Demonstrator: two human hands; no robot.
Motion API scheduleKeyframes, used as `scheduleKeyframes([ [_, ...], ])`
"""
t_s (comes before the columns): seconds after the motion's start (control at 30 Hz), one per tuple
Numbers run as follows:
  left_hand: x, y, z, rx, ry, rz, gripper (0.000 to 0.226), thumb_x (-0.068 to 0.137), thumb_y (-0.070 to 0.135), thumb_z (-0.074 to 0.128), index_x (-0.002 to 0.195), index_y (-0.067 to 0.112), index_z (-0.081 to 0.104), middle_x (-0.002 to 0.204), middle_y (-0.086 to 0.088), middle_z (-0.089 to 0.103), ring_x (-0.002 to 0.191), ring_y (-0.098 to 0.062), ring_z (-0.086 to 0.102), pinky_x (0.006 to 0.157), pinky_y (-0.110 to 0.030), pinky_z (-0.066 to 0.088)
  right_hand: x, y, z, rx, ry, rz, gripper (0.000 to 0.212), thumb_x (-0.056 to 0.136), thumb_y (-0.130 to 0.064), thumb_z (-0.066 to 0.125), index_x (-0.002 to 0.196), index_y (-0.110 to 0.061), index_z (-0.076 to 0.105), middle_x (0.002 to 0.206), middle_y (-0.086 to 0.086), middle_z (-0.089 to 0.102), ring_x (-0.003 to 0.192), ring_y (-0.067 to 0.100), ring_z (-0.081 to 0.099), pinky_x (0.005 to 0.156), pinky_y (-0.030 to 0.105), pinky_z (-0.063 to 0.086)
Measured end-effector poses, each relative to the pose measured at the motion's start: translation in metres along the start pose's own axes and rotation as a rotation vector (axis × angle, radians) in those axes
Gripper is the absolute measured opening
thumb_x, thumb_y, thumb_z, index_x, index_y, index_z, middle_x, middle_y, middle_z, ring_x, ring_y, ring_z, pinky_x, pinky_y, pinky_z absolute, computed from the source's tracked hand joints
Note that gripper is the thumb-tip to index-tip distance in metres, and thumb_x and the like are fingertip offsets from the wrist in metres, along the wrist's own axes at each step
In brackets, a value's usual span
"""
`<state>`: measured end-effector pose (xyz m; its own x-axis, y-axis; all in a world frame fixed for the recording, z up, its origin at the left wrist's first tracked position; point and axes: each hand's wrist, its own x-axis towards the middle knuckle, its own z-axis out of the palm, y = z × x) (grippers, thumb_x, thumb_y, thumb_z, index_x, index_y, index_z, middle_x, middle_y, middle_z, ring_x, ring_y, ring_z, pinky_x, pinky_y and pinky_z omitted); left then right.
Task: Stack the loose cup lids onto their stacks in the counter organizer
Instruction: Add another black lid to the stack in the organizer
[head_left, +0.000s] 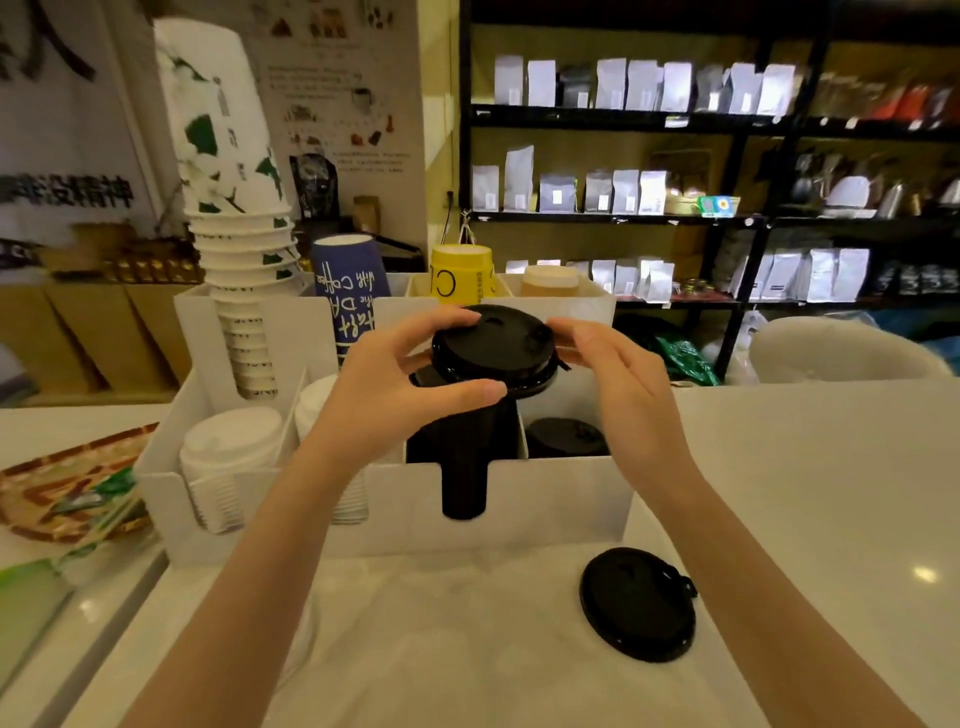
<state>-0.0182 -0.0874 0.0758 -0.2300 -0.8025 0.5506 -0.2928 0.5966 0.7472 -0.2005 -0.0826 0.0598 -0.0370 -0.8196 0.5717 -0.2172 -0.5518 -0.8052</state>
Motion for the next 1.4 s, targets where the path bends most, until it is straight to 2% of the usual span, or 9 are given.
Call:
scheduleKeyframes([
  [0.13, 0.009, -0.015, 0.005, -0.019, 0.073, 0.001, 0.065, 0.052, 0.034, 0.076, 0.113, 0.025, 0.055, 0.110, 0.022, 0.055, 0.110, 0.003, 0.053, 0.089, -0.009, 0.042, 0.006, 0.010, 0.011, 0.038, 0.000, -0.033, 0.029, 0.095, -0.021, 0.033, 0.102, -0.025, 0.061, 0.097, -0.010, 0.064, 0.093, -0.008, 0.055, 0.075, 0.000, 0.039],
  [0.27, 0.013, -0.032, 0.004, 0.098, 0.081, -0.049, 0.068, 0.053, 0.041, 0.075, 0.116, 0.028, 0.051, 0.115, 0.011, 0.056, 0.114, -0.008, 0.051, 0.092, -0.015, 0.042, 0.011, 0.022, 0.020, -0.019, -0.095, -0.057, 0.027, 0.095, -0.021, 0.033, 0.100, -0.037, 0.054, 0.097, -0.021, 0.056, 0.090, -0.021, 0.049, 0.075, -0.005, 0.032],
  [0.37, 0.015, -0.041, 0.003, 0.197, 0.065, -0.081, 0.063, 0.060, 0.035, 0.076, 0.118, 0.026, 0.051, 0.118, 0.005, 0.057, 0.115, -0.013, 0.050, 0.097, -0.026, 0.042, 0.015, 0.036, 0.022, -0.052, -0.152, -0.017, 0.030, 0.096, -0.024, 0.031, 0.118, -0.027, 0.051, 0.104, -0.023, 0.053, 0.095, -0.024, 0.043, 0.080, -0.007, 0.028],
  [0.5, 0.016, -0.045, 0.001, 0.243, 0.045, -0.109, 0.061, 0.064, 0.034, 0.075, 0.119, 0.025, 0.051, 0.121, 0.002, 0.058, 0.115, -0.014, 0.050, 0.101, -0.035, 0.042, 0.017, 0.045, 0.024, -0.046, -0.184, 0.000, 0.033, 0.096, -0.024, 0.030, 0.121, -0.025, 0.050, 0.108, -0.025, 0.052, 0.099, -0.022, 0.043, 0.083, -0.006, 0.028],
  [0.8, 0.016, -0.047, -0.007, 0.202, -0.027, -0.173, 0.055, 0.066, 0.030, 0.073, 0.117, 0.027, 0.052, 0.118, 0.007, 0.056, 0.117, -0.013, 0.048, 0.104, -0.032, 0.037, 0.014, 0.043, 0.027, -0.091, -0.205, -0.008, 0.026, 0.090, -0.033, 0.029, 0.108, -0.044, 0.045, 0.104, -0.031, 0.048, 0.098, -0.025, 0.040, 0.081, -0.007, 0.026],
  [0.9, 0.017, -0.047, -0.008, 0.127, -0.049, -0.195, 0.054, 0.068, 0.025, 0.072, 0.117, 0.026, 0.052, 0.122, 0.002, 0.056, 0.118, -0.015, 0.048, 0.107, -0.038, 0.037, 0.010, 0.043, 0.027, -0.128, -0.190, -0.010, 0.029, 0.093, -0.030, 0.031, 0.118, -0.038, 0.044, 0.108, -0.029, 0.048, 0.102, -0.020, 0.040, 0.084, -0.006, 0.025],
  [1.0, 0.017, -0.047, -0.009, 0.095, -0.066, -0.207, 0.053, 0.069, 0.023, 0.071, 0.118, 0.024, 0.051, 0.123, 0.000, 0.056, 0.119, -0.016, 0.048, 0.107, -0.039, 0.037, 0.007, 0.043, 0.030, -0.208, -0.171, -0.007, 0.046, 0.088, -0.039, 0.031, 0.132, -0.027, 0.037, 0.121, -0.017, 0.045, 0.112, -0.003, 0.038, 0.094, 0.011, 0.027],
  [1.07, 0.017, -0.046, -0.009, 0.088, -0.074, -0.212, 0.054, 0.068, 0.026, 0.073, 0.118, 0.025, 0.052, 0.124, 0.000, 0.056, 0.119, -0.016, 0.048, 0.107, -0.040, 0.037, 0.006, 0.044, 0.033, -0.258, -0.172, -0.025, 0.052, 0.085, -0.042, 0.028, 0.134, -0.026, 0.036, 0.124, -0.012, 0.046, 0.114, 0.000, 0.037, 0.094, 0.015, 0.026],
  [1.4, 0.014, -0.038, 0.004, 0.469, 0.007, -0.104, 0.058, 0.068, 0.035, 0.071, 0.121, 0.023, 0.049, 0.125, 0.001, 0.054, 0.106, -0.007, 0.043, 0.085, -0.021, 0.035, 0.009, 0.049, 0.032, -0.208, -0.187, 0.015, 0.040, 0.093, -0.034, 0.033, 0.131, -0.023, 0.040, 0.131, -0.003, 0.048, 0.116, 0.003, 0.038, 0.091, 0.006, 0.027],
])
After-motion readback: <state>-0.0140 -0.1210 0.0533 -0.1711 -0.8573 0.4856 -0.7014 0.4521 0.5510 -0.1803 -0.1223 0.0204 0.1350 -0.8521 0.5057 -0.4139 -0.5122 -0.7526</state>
